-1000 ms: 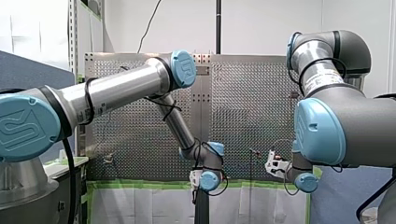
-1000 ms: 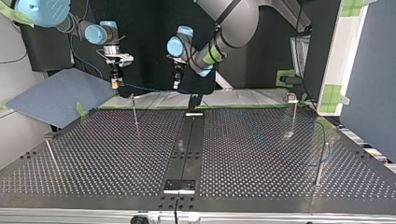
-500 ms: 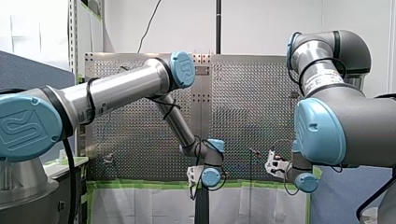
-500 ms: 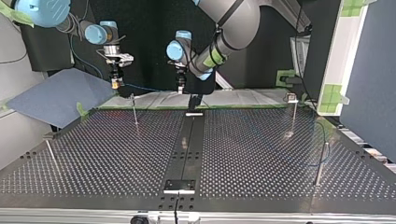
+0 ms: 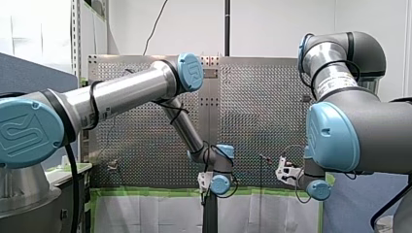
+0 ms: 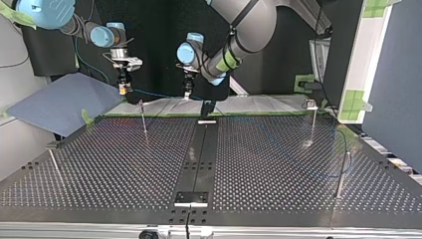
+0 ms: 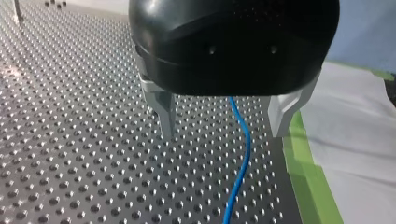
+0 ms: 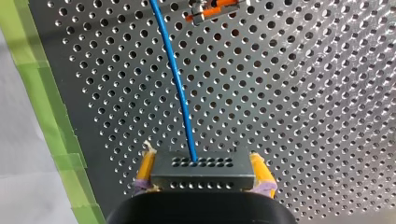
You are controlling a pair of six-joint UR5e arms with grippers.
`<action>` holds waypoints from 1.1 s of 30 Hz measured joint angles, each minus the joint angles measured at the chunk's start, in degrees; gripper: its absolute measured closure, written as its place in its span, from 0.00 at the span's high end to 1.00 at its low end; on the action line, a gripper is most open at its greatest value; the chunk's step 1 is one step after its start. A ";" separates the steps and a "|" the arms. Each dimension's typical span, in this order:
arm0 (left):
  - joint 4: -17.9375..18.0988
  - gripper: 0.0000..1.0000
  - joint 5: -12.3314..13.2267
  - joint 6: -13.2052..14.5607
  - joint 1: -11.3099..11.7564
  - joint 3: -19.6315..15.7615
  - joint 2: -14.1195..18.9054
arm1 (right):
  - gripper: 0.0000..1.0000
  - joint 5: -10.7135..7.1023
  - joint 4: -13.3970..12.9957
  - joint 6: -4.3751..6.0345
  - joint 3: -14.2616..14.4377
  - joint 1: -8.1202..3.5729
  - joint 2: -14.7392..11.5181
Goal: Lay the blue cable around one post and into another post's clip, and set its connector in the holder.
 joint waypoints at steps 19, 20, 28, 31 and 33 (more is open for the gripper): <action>0.82 0.47 0.94 -0.05 0.58 0.08 0.03 | 0.00 0.03 0.21 -0.51 0.02 -0.01 0.02; 0.84 0.47 0.97 -0.05 0.60 0.08 0.02 | 0.00 0.05 0.23 -0.53 0.01 -0.01 0.03; 0.87 0.30 1.16 -0.08 0.48 0.03 0.01 | 0.00 0.09 0.27 -0.58 0.00 -0.01 0.03; 0.84 0.30 1.20 -0.09 0.48 0.05 0.01 | 0.00 0.08 0.27 -0.59 -0.01 -0.03 0.02; 0.81 0.30 1.22 -0.08 0.45 0.03 0.01 | 0.00 0.09 0.27 -0.58 0.01 -0.02 0.01</action>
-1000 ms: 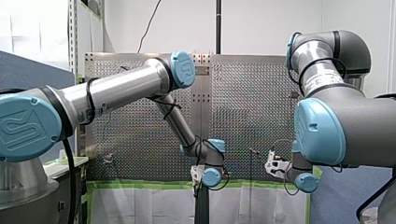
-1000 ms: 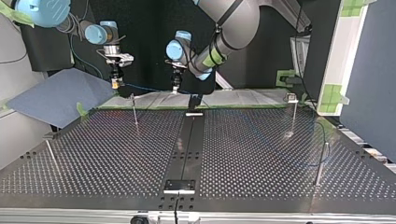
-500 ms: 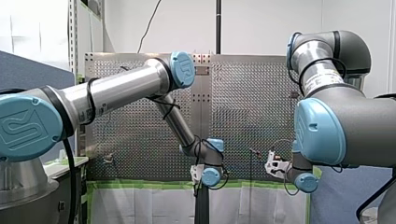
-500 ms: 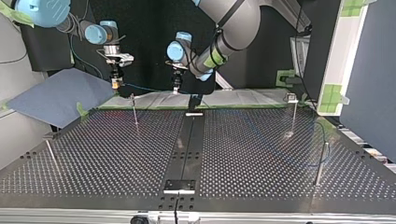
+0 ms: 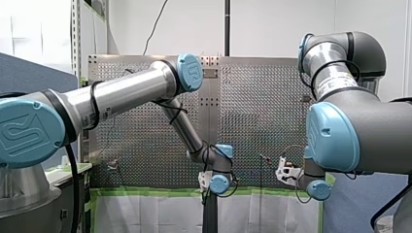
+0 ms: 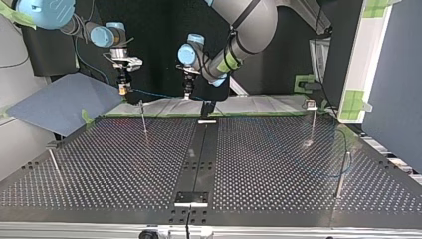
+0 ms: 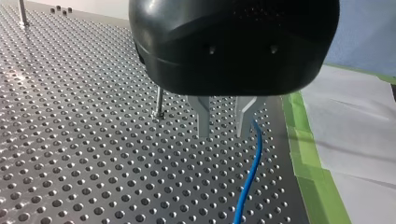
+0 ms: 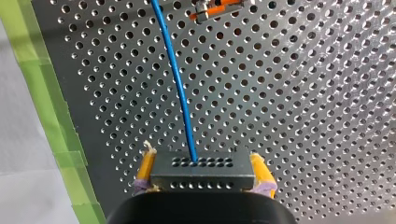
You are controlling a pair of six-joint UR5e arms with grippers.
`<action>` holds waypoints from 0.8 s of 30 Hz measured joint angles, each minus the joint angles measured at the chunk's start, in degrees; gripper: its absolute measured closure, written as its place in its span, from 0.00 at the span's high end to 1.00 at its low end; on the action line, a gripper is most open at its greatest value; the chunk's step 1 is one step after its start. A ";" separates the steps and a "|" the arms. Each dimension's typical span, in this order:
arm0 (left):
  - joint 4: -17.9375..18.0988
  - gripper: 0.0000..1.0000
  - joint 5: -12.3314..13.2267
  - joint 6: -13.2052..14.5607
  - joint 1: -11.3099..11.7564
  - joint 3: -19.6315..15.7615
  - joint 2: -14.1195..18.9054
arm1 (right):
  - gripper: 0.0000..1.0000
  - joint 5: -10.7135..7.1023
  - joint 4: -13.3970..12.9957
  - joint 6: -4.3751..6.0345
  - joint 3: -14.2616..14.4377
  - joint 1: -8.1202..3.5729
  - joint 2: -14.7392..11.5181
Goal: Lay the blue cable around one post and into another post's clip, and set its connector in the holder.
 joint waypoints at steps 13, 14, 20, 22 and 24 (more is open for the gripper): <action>-4.28 0.60 1.09 -2.75 -0.12 0.22 0.07 | 0.00 0.00 -0.03 0.00 -0.01 -0.03 0.02; -4.72 0.60 1.10 -3.00 -0.15 0.23 0.07 | 0.00 0.00 -0.04 -0.01 -0.02 -0.03 0.03; -6.05 0.92 0.93 -3.56 -0.30 0.23 0.08 | 0.00 0.00 -0.01 0.00 -0.01 -0.03 0.00; -6.29 0.95 1.06 -3.76 -0.26 0.25 0.07 | 0.00 0.00 0.00 0.00 -0.01 -0.06 0.01; -6.43 0.95 1.52 -4.23 -0.23 0.24 0.06 | 0.00 0.00 0.00 0.00 -0.02 -0.05 0.01</action>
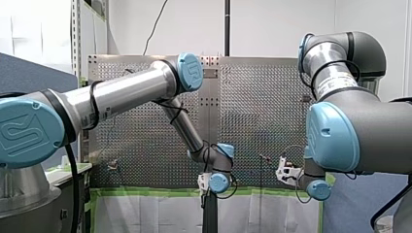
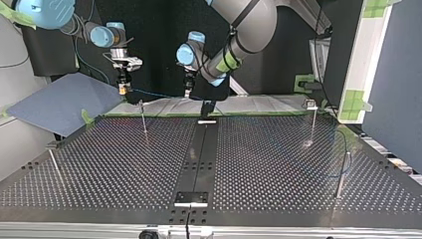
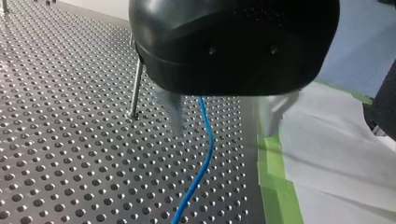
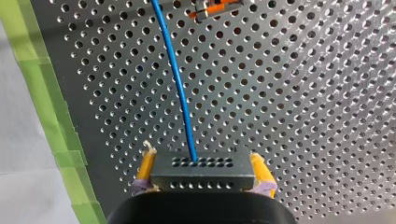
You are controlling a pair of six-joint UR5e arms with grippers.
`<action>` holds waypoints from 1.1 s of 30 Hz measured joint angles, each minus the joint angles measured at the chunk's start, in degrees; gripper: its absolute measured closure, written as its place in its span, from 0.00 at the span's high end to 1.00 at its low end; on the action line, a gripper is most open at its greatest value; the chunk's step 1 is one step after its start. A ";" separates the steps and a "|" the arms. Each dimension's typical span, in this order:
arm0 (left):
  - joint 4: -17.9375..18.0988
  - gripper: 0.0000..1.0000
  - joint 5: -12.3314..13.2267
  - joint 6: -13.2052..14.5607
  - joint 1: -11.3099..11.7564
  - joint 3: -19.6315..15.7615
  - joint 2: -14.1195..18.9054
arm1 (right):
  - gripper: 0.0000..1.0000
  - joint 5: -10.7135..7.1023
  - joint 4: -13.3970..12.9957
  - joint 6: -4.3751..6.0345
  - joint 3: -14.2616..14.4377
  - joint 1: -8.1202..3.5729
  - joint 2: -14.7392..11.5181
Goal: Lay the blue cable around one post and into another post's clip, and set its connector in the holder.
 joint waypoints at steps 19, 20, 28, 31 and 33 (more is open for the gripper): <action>2.11 0.89 1.70 -2.10 2.38 0.14 -0.25 | 0.00 0.09 -0.09 0.00 0.00 0.04 0.02; 2.11 0.89 1.69 -2.10 2.53 0.16 -0.31 | 0.00 0.09 -0.09 0.00 0.00 0.04 0.02; 1.19 0.87 1.70 -2.33 3.51 1.02 -1.07 | 0.00 0.09 -0.08 0.00 0.00 0.04 0.02; 0.49 0.77 1.74 -2.56 3.51 1.58 -1.05 | 0.00 0.08 -0.08 0.00 0.00 0.03 0.02; 0.11 0.69 1.88 -2.78 3.52 1.93 -1.03 | 0.00 0.07 -0.07 0.00 0.00 0.03 0.01</action>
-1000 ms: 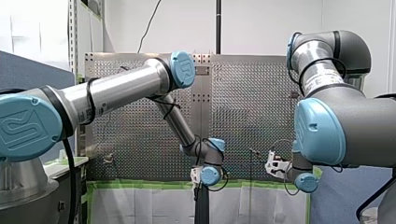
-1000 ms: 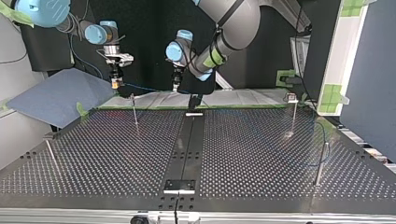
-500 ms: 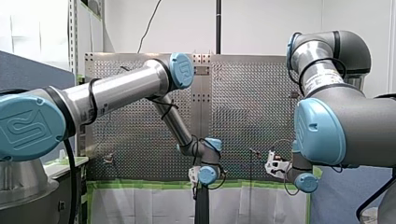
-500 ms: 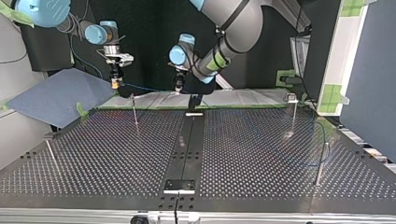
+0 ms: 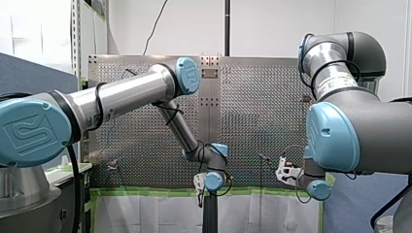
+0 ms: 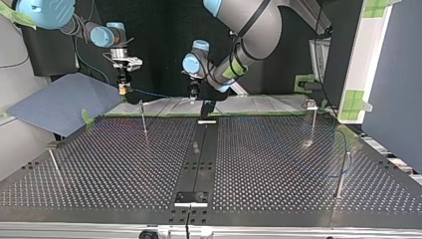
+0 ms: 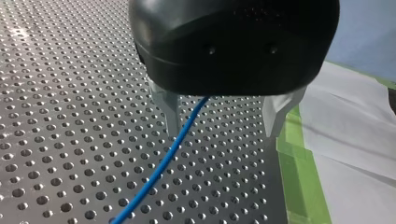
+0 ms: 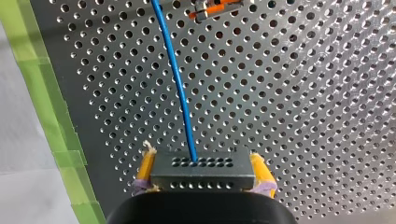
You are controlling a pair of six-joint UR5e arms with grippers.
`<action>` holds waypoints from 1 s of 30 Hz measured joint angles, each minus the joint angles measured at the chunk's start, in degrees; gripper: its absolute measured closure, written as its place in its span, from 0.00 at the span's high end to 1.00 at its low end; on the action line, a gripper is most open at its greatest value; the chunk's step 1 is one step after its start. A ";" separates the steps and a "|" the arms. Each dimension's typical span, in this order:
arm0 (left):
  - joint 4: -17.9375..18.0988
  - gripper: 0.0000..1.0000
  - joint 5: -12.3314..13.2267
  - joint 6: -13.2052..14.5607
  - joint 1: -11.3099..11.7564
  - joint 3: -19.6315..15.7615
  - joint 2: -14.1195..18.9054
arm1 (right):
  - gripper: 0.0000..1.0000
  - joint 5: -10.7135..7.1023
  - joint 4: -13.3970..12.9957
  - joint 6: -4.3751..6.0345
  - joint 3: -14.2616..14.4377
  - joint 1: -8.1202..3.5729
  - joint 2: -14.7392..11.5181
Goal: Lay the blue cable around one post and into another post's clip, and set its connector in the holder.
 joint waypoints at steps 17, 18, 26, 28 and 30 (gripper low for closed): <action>-1.46 0.45 1.31 1.25 -0.28 0.56 0.15 | 0.00 -0.07 -0.10 0.00 0.00 -0.55 -0.01; -1.55 0.45 1.41 1.33 -0.32 0.56 0.16 | 0.00 -0.07 -0.10 0.00 0.00 -0.61 -0.01; -2.10 0.32 1.61 1.87 -0.41 0.57 0.31 | 0.00 -0.07 -0.12 0.00 -0.01 -0.85 -0.01; -2.11 0.23 1.62 1.95 -0.34 0.58 0.32 | 0.00 -0.07 -0.12 0.00 -0.01 -0.83 -0.01; -2.12 0.18 1.60 2.00 -0.27 0.57 0.32 | 0.00 -0.07 -0.12 0.00 -0.01 -0.83 0.00</action>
